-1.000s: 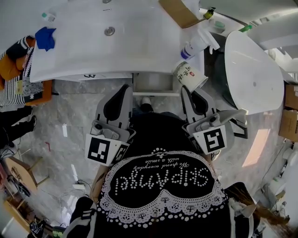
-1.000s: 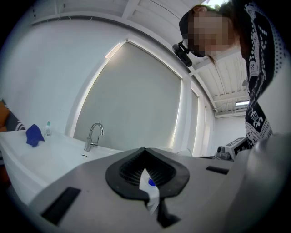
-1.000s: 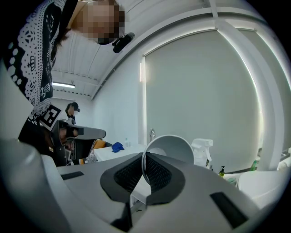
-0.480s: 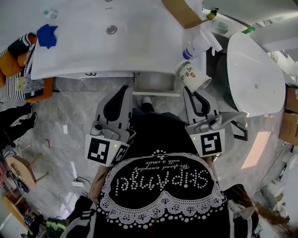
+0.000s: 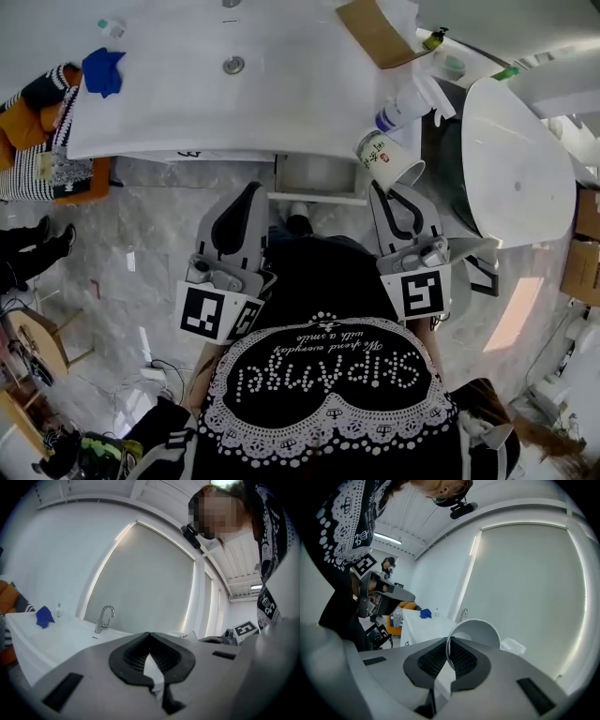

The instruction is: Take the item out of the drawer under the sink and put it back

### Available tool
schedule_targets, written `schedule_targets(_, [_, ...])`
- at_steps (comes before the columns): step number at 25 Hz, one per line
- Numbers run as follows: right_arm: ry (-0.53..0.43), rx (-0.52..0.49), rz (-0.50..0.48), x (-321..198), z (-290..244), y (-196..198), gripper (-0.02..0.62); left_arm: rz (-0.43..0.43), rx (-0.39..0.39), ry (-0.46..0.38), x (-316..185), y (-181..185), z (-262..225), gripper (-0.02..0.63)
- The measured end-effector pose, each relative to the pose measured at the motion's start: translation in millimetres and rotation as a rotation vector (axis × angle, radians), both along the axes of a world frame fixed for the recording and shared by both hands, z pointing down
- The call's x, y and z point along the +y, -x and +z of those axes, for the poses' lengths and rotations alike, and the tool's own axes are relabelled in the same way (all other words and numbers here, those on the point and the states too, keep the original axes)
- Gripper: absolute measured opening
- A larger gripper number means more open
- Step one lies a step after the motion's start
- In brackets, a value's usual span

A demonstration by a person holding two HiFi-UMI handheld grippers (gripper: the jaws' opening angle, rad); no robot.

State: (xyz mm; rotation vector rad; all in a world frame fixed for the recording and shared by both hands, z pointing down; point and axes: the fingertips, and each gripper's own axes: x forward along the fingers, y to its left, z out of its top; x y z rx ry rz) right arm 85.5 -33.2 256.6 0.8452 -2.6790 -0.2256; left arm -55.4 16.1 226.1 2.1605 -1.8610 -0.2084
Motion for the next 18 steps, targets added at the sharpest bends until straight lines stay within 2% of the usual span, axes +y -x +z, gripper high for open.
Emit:
schedule_targets(3, [-0.031, 0.154, -0.095, 4, 11, 2, 0.026, -0.016, 0.012, -0.002, 1, 1, 0, 0.003])
schedule_targets(4, [-0.025, 0.176, -0.113, 5, 14, 3, 0.026, -0.017, 0.016, 0.004, 2, 2, 1, 0.003])
schedule_targets(9, [0.015, 0.175, -0.143, 6, 24, 19, 0.026, -0.025, 0.010, 0.024, 5, 12, 0, 0.003])
schedule_targets(18, [0.000, 0.277, -0.210, 7, 65, 34, 0.026, -0.057, 0.022, 0.049, 13, 24, 7, 0.003])
